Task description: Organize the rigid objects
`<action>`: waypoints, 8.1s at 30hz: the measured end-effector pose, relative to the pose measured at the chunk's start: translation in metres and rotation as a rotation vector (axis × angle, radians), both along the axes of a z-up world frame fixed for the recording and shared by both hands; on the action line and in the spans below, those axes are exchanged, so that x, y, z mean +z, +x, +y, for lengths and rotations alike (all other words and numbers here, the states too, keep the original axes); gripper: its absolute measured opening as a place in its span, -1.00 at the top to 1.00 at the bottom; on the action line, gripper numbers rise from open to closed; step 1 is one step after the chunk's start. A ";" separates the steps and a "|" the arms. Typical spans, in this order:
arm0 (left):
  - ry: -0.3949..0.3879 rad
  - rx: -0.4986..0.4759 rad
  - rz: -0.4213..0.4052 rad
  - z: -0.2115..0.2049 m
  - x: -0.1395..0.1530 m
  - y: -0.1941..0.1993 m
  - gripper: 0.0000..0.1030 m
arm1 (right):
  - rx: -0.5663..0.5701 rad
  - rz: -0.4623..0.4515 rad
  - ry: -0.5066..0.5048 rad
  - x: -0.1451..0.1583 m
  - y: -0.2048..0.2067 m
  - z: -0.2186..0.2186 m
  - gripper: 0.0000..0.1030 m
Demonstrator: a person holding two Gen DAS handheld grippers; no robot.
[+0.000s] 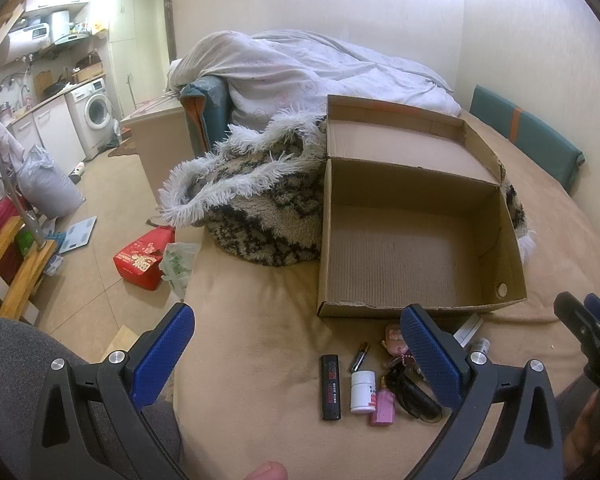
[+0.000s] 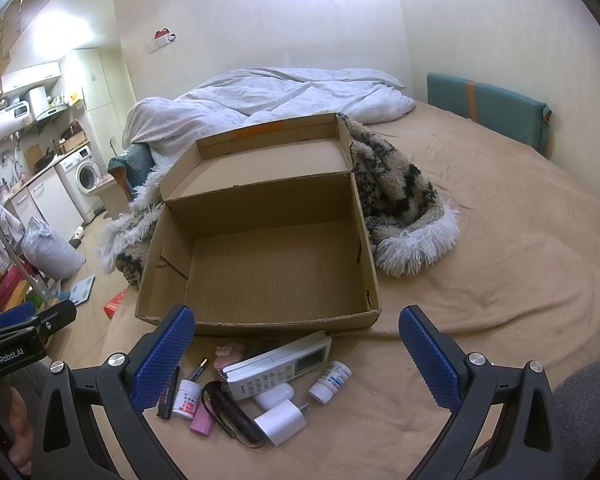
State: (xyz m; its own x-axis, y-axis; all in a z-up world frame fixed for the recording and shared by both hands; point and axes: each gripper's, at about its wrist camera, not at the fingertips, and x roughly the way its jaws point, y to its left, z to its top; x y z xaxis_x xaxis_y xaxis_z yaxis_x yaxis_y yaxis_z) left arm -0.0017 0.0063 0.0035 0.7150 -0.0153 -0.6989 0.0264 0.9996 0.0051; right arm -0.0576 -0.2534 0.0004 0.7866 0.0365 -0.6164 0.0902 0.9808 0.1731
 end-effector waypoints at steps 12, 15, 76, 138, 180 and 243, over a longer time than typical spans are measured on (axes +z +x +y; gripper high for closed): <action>-0.002 0.005 0.001 0.001 0.000 -0.001 -1.00 | -0.001 0.000 0.000 0.000 0.000 0.000 -1.00; -0.003 0.005 0.002 0.001 0.000 -0.001 -1.00 | 0.000 -0.001 0.000 0.000 0.000 0.000 -1.00; 0.019 0.037 0.722 -0.015 -0.157 0.101 -0.13 | -0.096 0.496 0.373 -0.095 0.057 -0.069 -0.79; -0.116 0.044 0.336 -0.013 -0.002 0.074 0.67 | 0.078 0.354 0.153 -0.033 0.070 -0.026 0.45; -0.033 -0.132 0.300 -0.103 -0.078 0.173 0.67 | 0.207 0.490 0.092 -0.099 0.183 -0.005 0.44; -0.092 -0.037 0.122 -0.057 -0.003 0.135 -0.30 | 0.125 0.280 0.344 -0.053 0.160 -0.052 -0.66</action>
State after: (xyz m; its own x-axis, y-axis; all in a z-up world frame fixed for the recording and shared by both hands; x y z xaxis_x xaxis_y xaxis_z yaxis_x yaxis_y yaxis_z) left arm 0.1333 -0.0510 0.0007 0.6223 -0.1077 -0.7753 0.0581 0.9941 -0.0915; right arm 0.1026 -0.3054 -0.0526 0.5681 0.3600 -0.7400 0.0647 0.8769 0.4763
